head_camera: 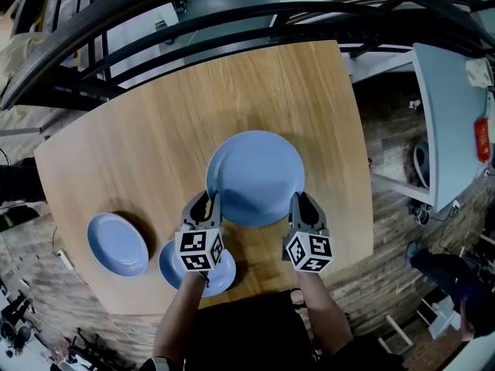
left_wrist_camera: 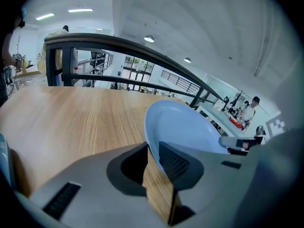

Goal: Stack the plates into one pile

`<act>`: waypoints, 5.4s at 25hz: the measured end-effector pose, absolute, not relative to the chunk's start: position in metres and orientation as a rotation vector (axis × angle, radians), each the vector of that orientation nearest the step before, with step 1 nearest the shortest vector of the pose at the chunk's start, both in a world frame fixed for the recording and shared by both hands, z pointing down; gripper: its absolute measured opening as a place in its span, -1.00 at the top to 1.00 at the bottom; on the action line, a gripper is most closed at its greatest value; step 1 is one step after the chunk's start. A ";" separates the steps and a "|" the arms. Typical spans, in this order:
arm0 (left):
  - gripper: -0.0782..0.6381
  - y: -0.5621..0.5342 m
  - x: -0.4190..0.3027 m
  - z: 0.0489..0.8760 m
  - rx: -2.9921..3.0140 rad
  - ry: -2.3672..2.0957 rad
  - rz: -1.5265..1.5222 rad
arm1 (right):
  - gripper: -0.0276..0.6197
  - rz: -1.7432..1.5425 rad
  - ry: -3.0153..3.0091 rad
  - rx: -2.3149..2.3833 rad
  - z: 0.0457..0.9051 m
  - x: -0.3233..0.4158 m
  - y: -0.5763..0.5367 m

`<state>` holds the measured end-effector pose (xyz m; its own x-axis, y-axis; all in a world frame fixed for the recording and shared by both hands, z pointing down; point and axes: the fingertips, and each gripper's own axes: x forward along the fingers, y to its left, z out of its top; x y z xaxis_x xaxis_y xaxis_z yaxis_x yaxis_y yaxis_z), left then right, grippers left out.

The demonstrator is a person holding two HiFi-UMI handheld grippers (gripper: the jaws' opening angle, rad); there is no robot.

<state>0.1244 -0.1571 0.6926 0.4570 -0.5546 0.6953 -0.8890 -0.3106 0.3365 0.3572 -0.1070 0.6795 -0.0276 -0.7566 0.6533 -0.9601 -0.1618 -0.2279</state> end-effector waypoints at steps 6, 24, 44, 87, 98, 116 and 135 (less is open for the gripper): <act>0.54 -0.135 0.105 0.658 2.002 -1.246 0.561 | 0.70 0.953 -1.859 1.937 0.651 0.339 -0.092; 0.54 -0.045 0.016 0.596 1.942 -1.372 0.447 | 0.70 0.887 -2.002 1.834 0.596 0.254 -0.034; 0.53 0.049 -0.061 0.586 1.896 -1.426 0.407 | 0.71 0.836 -2.047 1.743 0.586 0.177 0.037; 0.53 0.177 -0.064 0.711 1.354 -1.718 0.297 | 0.69 0.784 -2.152 1.078 0.710 0.145 0.064; 0.53 0.171 -0.062 0.714 1.345 -1.726 0.308 | 0.57 0.710 -2.137 1.001 0.720 0.143 0.065; 0.40 0.179 -0.073 0.673 1.295 -1.831 0.226 | 0.52 0.614 -2.250 0.996 0.679 0.142 0.043; 0.40 0.182 -0.173 0.602 1.294 -1.909 0.010 | 0.52 0.553 -2.469 0.886 0.586 0.008 0.044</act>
<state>-0.1735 0.1816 0.6024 -0.1450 -0.7726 0.6181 -0.7791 0.4742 0.4100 0.0084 0.0445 0.5864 -0.6884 -0.4853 0.5390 -0.6689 0.7121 -0.2131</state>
